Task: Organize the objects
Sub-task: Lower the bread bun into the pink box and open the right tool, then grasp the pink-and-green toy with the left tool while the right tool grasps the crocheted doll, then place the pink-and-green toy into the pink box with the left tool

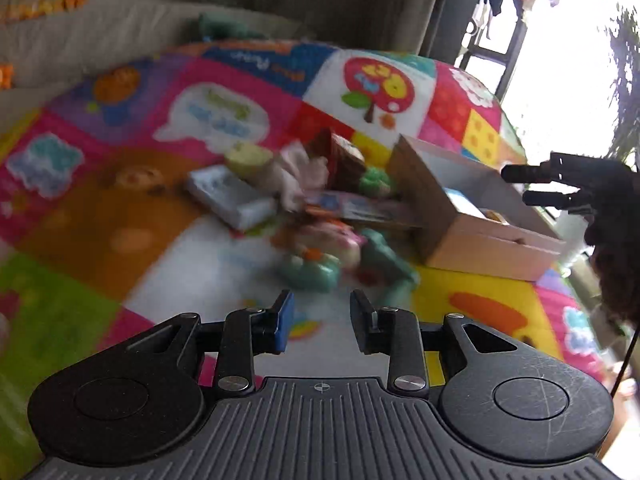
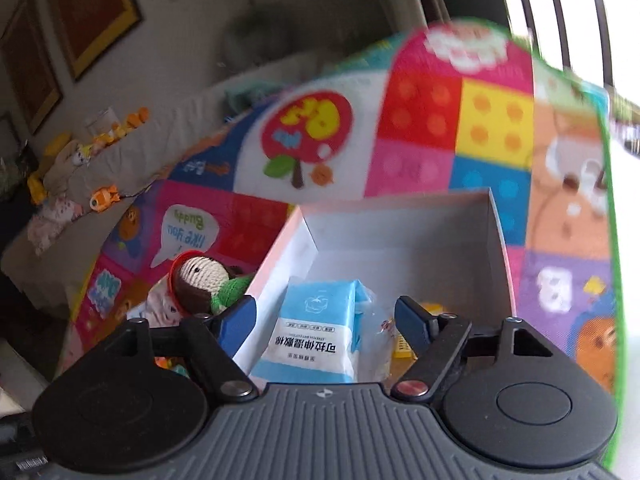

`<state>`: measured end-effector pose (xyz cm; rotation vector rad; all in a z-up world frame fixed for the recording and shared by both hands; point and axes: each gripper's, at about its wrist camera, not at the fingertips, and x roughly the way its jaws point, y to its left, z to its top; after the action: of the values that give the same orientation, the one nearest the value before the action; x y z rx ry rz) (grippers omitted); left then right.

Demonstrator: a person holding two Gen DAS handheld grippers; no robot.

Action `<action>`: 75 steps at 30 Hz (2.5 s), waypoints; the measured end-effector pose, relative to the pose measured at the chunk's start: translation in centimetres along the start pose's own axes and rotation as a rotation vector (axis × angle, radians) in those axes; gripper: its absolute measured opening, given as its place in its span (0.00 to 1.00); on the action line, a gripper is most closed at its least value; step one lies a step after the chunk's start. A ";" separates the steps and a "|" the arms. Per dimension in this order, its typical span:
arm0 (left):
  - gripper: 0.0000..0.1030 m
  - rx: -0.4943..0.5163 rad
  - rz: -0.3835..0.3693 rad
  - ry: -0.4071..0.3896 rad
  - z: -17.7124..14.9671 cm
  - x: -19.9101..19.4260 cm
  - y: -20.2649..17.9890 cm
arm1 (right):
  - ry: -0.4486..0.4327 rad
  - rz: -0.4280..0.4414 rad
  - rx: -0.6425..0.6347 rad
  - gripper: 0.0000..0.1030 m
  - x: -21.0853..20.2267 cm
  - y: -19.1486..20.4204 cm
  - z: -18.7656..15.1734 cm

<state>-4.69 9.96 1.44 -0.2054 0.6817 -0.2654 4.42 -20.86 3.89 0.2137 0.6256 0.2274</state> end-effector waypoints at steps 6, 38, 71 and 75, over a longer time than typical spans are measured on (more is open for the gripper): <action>0.33 0.084 0.113 -0.052 1.4 2.6 -3.4 | -0.060 -0.044 -0.205 0.84 -4.0 2.9 -5.7; 0.38 -0.014 0.108 -0.066 -2.0 1.1 2.2 | 0.214 -0.064 -0.637 0.78 13.1 16.7 0.1; 0.37 0.071 -0.248 -0.030 4.0 1.6 -7.2 | 0.063 -0.050 -0.079 0.60 -12.6 0.1 -10.1; 0.38 0.113 -0.347 0.000 8.3 5.5 -13.1 | -0.018 -0.003 -0.052 0.60 -13.1 -0.4 -10.6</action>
<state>2.47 -3.33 8.05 -0.2150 0.6270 -0.6349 -12.19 -23.48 2.63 0.1650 0.6010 0.2382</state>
